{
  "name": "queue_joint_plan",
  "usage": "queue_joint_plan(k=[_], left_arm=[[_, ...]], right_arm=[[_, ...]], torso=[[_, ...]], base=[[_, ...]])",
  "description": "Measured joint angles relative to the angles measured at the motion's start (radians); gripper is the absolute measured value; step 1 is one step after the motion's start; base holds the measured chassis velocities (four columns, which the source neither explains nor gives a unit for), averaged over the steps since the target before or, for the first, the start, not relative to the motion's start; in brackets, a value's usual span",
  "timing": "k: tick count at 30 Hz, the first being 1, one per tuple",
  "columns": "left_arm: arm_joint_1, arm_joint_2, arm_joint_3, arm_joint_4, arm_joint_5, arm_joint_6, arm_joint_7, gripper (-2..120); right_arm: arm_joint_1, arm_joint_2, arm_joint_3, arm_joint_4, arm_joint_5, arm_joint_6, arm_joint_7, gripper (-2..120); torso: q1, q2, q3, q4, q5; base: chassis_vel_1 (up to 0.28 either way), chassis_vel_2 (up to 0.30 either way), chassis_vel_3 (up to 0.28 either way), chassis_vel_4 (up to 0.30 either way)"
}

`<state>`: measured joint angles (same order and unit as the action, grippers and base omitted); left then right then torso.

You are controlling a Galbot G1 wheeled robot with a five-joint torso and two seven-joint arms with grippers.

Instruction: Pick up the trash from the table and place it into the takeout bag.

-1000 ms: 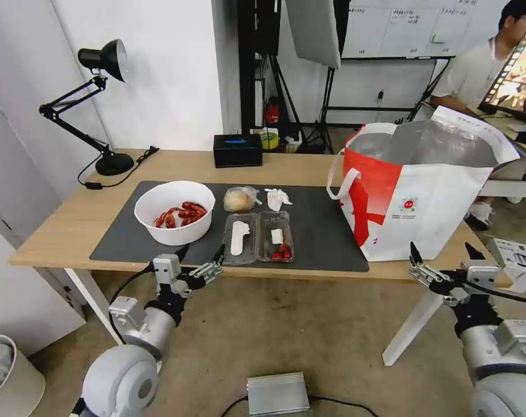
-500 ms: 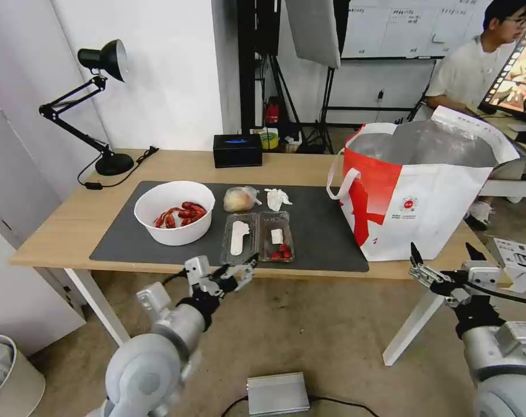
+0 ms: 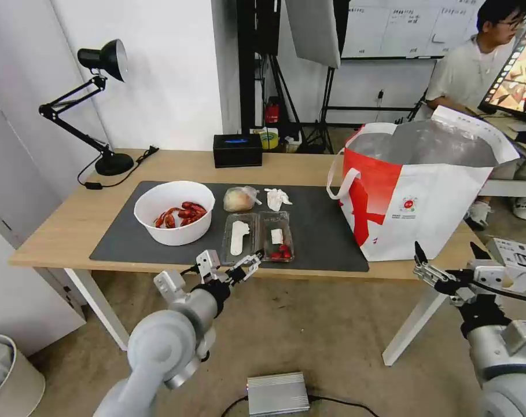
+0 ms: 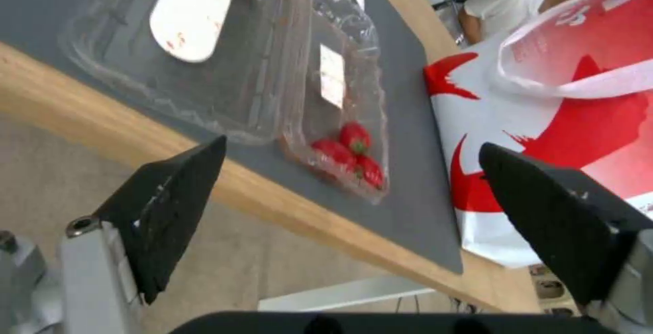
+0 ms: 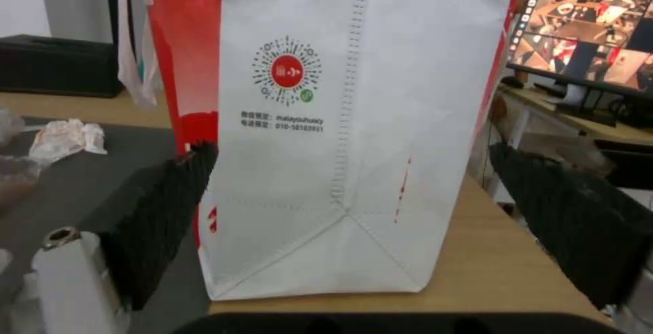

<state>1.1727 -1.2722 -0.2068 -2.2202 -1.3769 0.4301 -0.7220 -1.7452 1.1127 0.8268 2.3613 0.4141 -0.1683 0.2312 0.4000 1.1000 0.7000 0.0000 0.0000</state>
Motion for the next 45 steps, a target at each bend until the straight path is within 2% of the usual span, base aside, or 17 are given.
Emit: queue_joint_plan(k=[9, 21, 27, 32, 45], left_arm=[[-0.024, -0.021, 0.015, 0.031, -0.028, -0.01, -0.038, 100], [-0.057, -0.051, 0.055, 0.105, 0.002, -0.046, -0.061, 100], [-0.062, -0.054, 0.058, 0.12, 0.013, -0.051, -0.059, 100], [-0.061, -0.079, 0.06, 0.144, 0.053, -0.066, -0.034, 100], [-0.061, -0.084, 0.057, 0.167, 0.079, -0.088, 0.001, 100]], right_arm=[[-0.001, 0.0, 0.009, -0.005, 0.004, 0.0, 0.003, 100], [0.007, 0.001, 0.008, -0.02, 0.005, 0.002, 0.004, 100], [0.008, 0.002, 0.006, -0.025, 0.006, 0.004, 0.005, 100], [0.009, 0.008, -0.003, -0.031, 0.005, 0.007, 0.005, 100], [0.012, 0.012, -0.008, -0.042, 0.001, 0.018, 0.005, 100]], torso=[[0.0, 0.0, 0.0, 0.0, 0.0], [0.0, 0.0, 0.0, 0.0, 0.0], [0.0, 0.0, 0.0, 0.0, 0.0], [0.0, 0.0, 0.0, 0.0, 0.0], [0.0, 0.0, 0.0, -0.0002, 0.0]], base=[[0.0, 0.0, 0.0, 0.0], [0.0, 0.0, 0.0, 0.0], [0.0, 0.0, 0.0, 0.0], [0.0, 0.0, 0.0, 0.0], [0.0, 0.0, 0.0, 0.0]])
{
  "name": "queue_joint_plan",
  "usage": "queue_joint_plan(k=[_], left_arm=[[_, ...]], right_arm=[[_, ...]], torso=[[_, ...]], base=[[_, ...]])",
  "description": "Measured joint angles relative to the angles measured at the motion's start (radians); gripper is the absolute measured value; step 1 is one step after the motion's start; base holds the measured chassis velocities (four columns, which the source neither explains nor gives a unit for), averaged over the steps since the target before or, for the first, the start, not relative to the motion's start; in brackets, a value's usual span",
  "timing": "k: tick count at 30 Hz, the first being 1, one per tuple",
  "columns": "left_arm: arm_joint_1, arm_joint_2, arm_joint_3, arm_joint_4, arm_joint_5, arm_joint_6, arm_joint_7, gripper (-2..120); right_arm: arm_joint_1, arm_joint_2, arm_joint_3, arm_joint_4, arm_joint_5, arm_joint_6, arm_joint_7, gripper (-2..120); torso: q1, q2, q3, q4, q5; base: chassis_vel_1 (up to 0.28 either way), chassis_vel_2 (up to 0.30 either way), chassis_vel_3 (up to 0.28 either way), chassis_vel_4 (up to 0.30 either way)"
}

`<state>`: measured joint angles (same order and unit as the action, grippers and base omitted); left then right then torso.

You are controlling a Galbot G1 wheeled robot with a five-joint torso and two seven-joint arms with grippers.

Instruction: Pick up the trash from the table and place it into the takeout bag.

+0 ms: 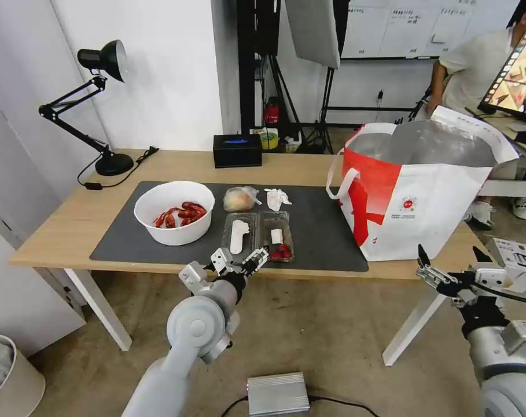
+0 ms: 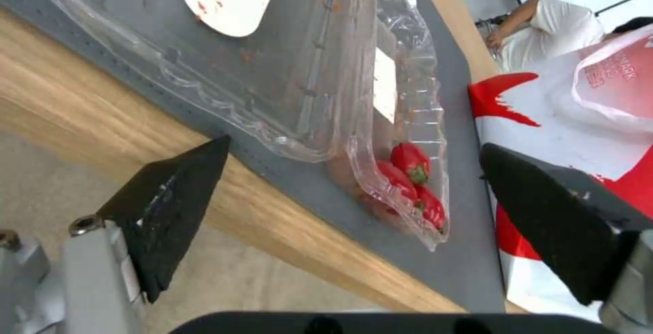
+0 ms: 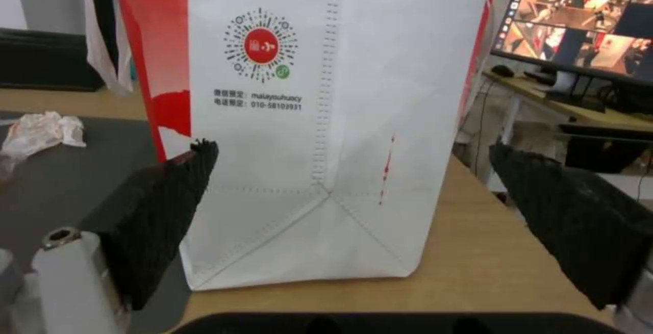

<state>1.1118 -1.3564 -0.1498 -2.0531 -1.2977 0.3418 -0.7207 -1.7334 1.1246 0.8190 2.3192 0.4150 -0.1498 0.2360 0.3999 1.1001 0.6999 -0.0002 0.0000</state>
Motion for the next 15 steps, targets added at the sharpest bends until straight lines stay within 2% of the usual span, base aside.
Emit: queue_joint_plan(k=[15], left_arm=[[0.005, 0.003, -0.001, 0.012, 0.042, -0.025, 0.036, 100]], right_arm=[[0.001, 0.008, -0.014, -0.013, -0.003, 0.016, -0.001, 100]], torso=[[0.0, 0.0, 0.0, 0.0003, 0.0]], base=[[0.0, 0.0, 0.0, 0.0]])
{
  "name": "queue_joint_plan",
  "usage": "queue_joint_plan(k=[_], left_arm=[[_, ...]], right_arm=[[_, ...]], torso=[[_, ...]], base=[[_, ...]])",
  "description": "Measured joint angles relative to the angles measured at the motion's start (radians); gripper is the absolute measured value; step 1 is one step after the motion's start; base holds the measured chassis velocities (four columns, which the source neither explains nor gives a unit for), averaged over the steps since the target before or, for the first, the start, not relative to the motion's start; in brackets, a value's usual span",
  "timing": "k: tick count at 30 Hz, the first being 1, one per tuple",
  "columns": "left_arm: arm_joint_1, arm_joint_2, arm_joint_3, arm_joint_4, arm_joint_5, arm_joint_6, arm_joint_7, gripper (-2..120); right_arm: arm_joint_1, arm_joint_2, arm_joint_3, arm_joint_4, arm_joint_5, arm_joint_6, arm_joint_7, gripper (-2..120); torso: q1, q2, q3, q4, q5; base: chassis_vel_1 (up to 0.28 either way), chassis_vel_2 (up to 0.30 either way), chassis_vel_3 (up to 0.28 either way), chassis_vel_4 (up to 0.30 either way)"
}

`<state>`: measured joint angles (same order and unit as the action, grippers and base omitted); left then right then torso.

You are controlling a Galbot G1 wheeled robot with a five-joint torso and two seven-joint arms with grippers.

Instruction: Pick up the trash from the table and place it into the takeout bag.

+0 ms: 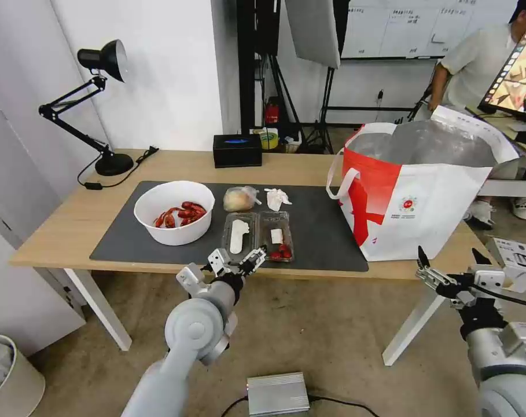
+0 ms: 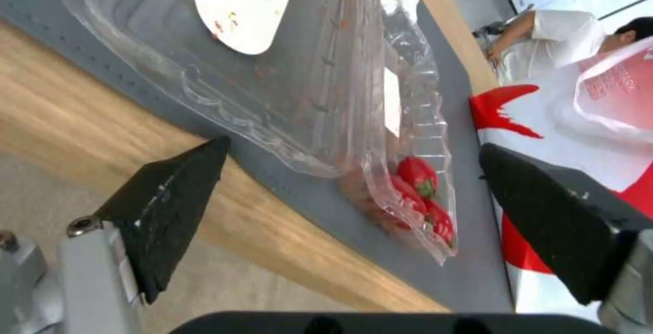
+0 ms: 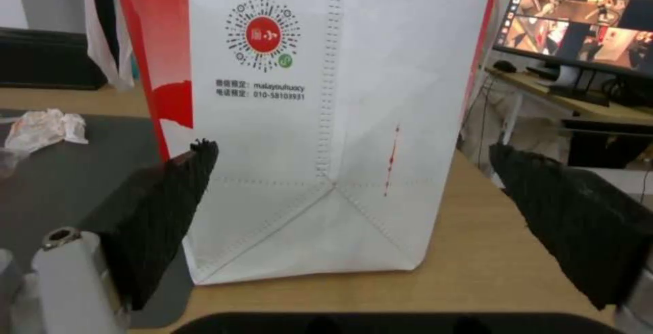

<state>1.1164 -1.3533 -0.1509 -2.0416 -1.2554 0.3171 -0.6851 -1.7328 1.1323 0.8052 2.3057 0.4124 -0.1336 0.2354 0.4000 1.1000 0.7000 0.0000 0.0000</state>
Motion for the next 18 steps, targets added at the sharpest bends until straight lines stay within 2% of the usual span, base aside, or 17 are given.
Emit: queue_joint_plan(k=[18], left_arm=[[0.027, 0.016, -0.002, 0.014, 0.101, -0.036, 0.083, 100]], right_arm=[[0.01, 0.011, -0.025, -0.016, -0.005, 0.004, -0.001, 100]], torso=[[0.0, 0.0, 0.0, 0.0001, 0.0]], base=[[0.0, 0.0, 0.0, 0.0]])
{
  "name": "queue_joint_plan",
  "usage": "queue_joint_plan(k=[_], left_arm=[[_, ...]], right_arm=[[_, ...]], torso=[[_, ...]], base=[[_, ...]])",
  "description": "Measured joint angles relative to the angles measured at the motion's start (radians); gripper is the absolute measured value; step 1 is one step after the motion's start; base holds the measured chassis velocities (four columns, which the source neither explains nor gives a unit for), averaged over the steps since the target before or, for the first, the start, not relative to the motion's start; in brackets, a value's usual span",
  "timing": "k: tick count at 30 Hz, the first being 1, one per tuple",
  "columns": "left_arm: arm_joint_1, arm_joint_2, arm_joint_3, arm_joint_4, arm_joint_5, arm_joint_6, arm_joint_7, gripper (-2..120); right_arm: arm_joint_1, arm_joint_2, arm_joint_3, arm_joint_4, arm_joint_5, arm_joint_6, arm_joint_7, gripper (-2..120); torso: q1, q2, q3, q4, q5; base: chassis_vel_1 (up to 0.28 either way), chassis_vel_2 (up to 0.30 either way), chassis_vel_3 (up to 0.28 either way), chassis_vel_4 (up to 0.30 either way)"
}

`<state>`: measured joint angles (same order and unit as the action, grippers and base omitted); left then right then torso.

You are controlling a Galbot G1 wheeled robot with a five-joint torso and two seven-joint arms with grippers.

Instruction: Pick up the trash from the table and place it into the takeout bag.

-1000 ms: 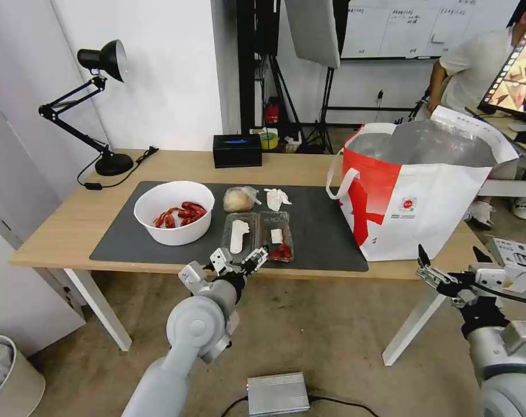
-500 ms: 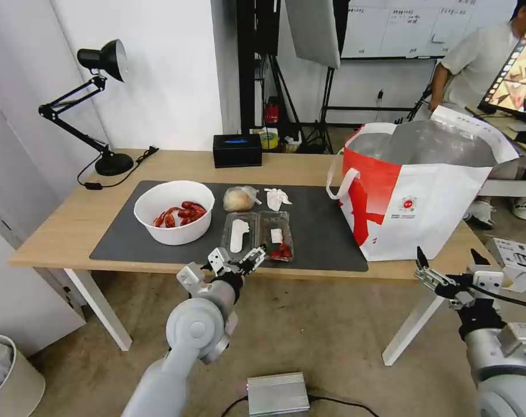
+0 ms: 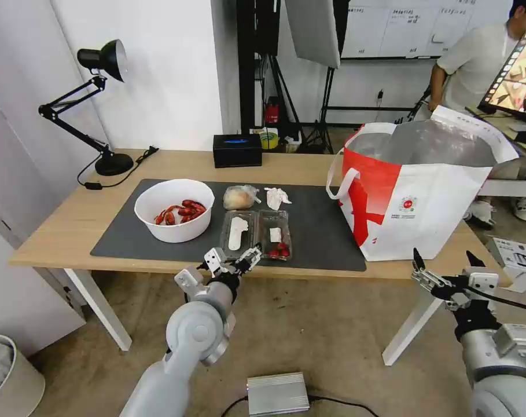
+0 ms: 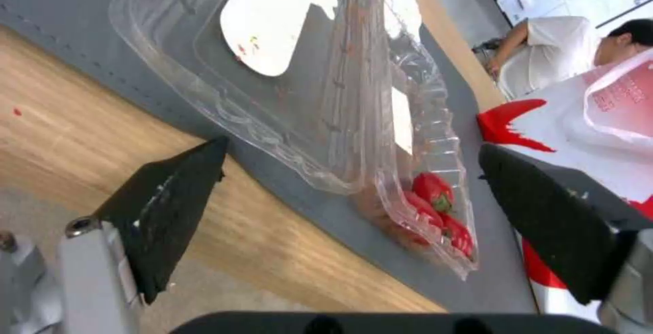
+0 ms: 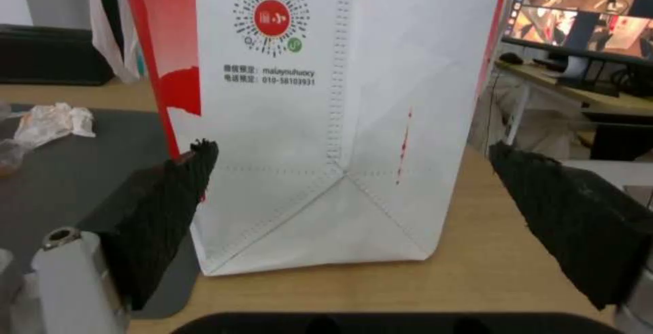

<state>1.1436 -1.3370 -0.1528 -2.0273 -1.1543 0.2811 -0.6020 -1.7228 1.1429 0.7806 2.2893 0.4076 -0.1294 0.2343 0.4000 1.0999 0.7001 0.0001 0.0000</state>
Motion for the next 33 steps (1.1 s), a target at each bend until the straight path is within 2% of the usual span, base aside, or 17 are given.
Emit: queue_joint_plan(k=[20, 23, 27, 33], left_arm=[[0.003, -0.001, 0.008, 0.02, 0.105, -0.05, 0.103, 100], [0.008, 0.002, 0.015, 0.026, 0.179, -0.079, 0.158, 100], [0.009, 0.004, 0.019, 0.03, 0.211, -0.094, 0.181, 100], [0.017, 0.013, 0.039, 0.065, 0.332, -0.129, 0.282, 100]], right_arm=[[0.005, 0.009, -0.01, -0.019, -0.003, 0.009, -0.001, 100], [0.005, 0.011, -0.017, -0.02, -0.015, 0.011, -0.002, 100], [0.006, 0.013, -0.02, -0.021, -0.017, 0.011, -0.002, 100], [0.009, 0.019, -0.031, -0.023, -0.02, 0.012, -0.002, 100]], torso=[[0.0, 0.0, 0.0, -0.0002, 0.0], [0.0, 0.0, 0.0, -0.0001, 0.0], [0.0, 0.0, 0.0, -0.0002, 0.0], [0.0, 0.0, 0.0, -0.0001, 0.0]], base=[[0.0, 0.0, 0.0, 0.0], [0.0, 0.0, 0.0, 0.0], [0.0, 0.0, 0.0, 0.0], [0.0, 0.0, 0.0, 0.0]])
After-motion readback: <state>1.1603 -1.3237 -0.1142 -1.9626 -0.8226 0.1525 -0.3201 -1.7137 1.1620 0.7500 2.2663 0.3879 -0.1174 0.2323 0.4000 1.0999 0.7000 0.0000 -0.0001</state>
